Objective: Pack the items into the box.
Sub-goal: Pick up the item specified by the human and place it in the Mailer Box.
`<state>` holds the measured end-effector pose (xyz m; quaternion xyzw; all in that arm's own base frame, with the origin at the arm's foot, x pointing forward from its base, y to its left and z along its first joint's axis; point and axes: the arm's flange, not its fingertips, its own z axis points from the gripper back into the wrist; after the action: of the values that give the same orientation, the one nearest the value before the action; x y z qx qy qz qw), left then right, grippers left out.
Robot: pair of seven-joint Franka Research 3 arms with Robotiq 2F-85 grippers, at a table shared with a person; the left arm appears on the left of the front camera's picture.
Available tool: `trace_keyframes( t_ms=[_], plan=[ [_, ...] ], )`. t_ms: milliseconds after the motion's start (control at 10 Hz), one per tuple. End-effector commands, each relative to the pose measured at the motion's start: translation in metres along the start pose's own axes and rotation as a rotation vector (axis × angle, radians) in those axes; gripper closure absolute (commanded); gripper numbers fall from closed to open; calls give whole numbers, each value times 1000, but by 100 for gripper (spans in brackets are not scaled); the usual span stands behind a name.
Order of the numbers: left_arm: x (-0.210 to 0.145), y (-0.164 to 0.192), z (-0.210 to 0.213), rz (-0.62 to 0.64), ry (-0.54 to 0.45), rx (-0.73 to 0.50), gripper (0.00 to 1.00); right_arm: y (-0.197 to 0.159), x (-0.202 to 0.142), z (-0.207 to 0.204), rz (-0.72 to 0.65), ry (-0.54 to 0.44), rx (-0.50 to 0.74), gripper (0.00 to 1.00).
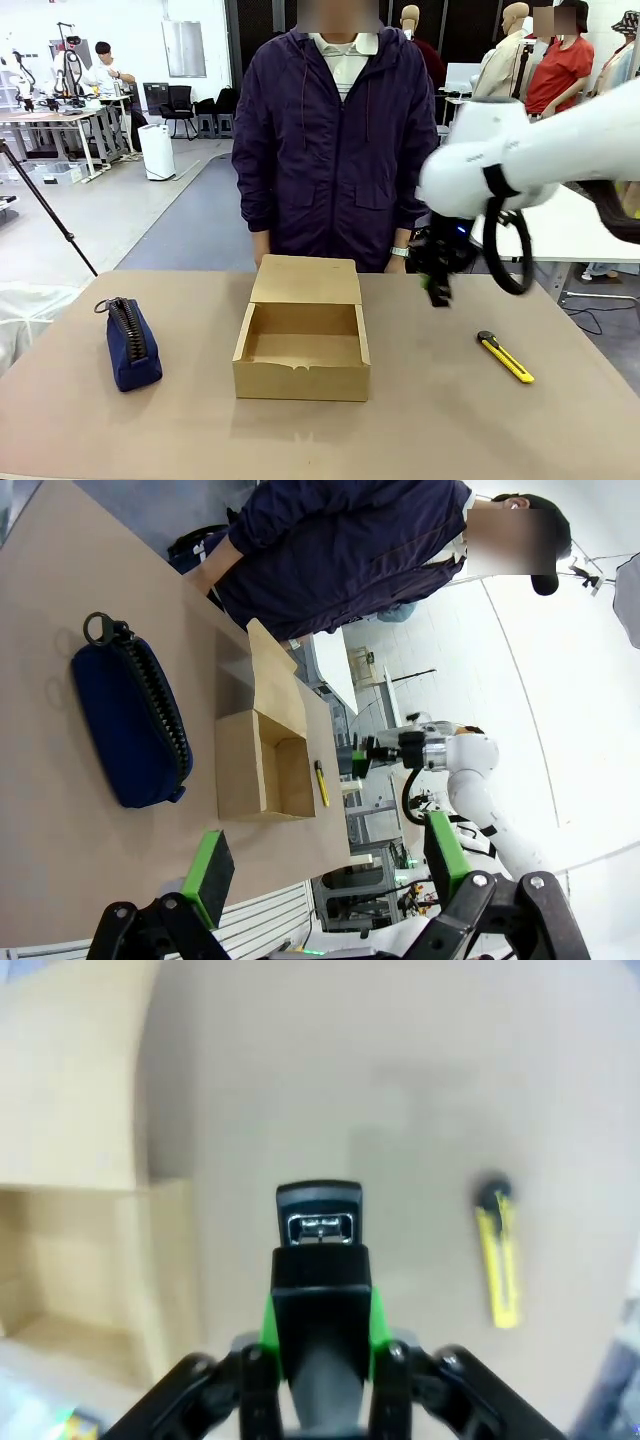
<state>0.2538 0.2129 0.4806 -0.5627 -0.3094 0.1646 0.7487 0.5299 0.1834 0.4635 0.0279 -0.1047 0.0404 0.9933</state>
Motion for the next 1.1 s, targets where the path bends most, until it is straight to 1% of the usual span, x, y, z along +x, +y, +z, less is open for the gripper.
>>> trace_keyframes(
  t_ms=[0,100,200,300,500,600,700,900,1000],
  plan=[
    [1,-1,0,-11,-11,-23,0,74,41,11,741,-293,254,100],
    [1,-1,0,-11,-11,-23,0,115,46,16,969,-323,294,100],
    [1,-1,0,-11,-11,-23,0,149,44,18,1161,-324,349,100],
    [1,-1,0,-11,-11,-23,0,179,36,18,1272,-294,400,100],
    [1,-1,0,-11,-11,-23,0,208,10,9,1463,-216,419,100],
    [1,-1,0,-11,-11,-23,0,216,-2,-2,1522,-162,445,100],
    [1,-1,0,-11,-11,-23,0,220,-9,-14,1536,-106,452,100],
    [1,-1,0,-11,-11,-23,0,226,-18,-47,1535,21,448,100],
    [1,-1,0,-11,-11,-23,0,225,-18,-65,1527,41,461,100]
  ],
)
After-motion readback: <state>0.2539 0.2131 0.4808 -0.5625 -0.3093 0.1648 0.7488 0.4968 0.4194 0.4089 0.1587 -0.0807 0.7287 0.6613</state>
